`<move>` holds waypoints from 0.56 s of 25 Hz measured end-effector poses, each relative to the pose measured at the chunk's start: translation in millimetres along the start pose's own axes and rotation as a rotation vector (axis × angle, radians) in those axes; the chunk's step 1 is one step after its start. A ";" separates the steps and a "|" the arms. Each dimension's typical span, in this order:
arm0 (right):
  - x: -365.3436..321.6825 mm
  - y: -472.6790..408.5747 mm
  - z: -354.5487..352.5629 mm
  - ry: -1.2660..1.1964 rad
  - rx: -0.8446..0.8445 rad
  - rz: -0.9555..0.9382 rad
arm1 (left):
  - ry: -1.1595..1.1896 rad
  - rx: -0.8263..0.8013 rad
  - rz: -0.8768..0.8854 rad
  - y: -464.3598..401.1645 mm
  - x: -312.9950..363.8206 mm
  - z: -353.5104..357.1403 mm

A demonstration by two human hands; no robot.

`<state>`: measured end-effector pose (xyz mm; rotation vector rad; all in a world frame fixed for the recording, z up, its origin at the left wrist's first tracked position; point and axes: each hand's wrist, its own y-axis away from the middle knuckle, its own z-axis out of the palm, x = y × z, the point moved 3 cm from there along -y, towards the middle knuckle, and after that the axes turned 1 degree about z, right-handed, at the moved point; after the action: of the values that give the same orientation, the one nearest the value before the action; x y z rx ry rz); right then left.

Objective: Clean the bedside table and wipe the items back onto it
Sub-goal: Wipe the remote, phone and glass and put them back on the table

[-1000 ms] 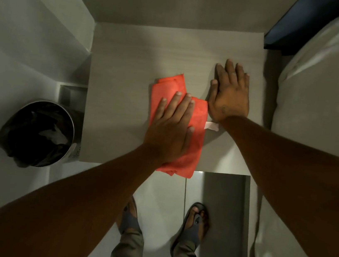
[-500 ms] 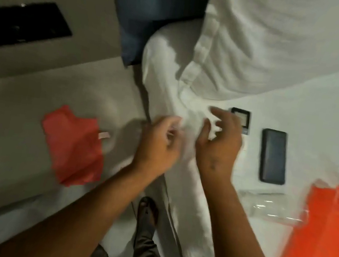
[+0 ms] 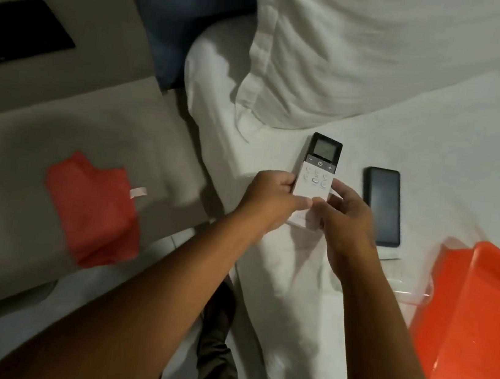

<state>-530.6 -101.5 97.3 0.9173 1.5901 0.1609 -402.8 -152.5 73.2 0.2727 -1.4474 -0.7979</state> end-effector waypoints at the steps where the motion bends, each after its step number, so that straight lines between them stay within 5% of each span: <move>1: 0.2 8.1 13.5 -0.007 -0.050 -0.019 | 0.076 0.017 -0.003 11.0 -4.9 -19.3; 8: 43.5 70.0 199.1 0.099 -0.500 -0.083 | 0.288 0.260 -0.042 88.3 -85.8 -209.0; 11: 80.7 76.2 271.8 0.452 -0.604 -0.087 | 0.339 0.470 -0.112 114.2 -136.1 -292.7; 14: 96.7 73.3 321.8 0.908 -0.600 -0.385 | 0.470 0.629 -0.146 127.5 -180.2 -356.2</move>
<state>-207.2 -114.6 -18.9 0.0153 2.3141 0.8171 -12.2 -51.5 -39.8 0.9863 -1.1981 -0.3332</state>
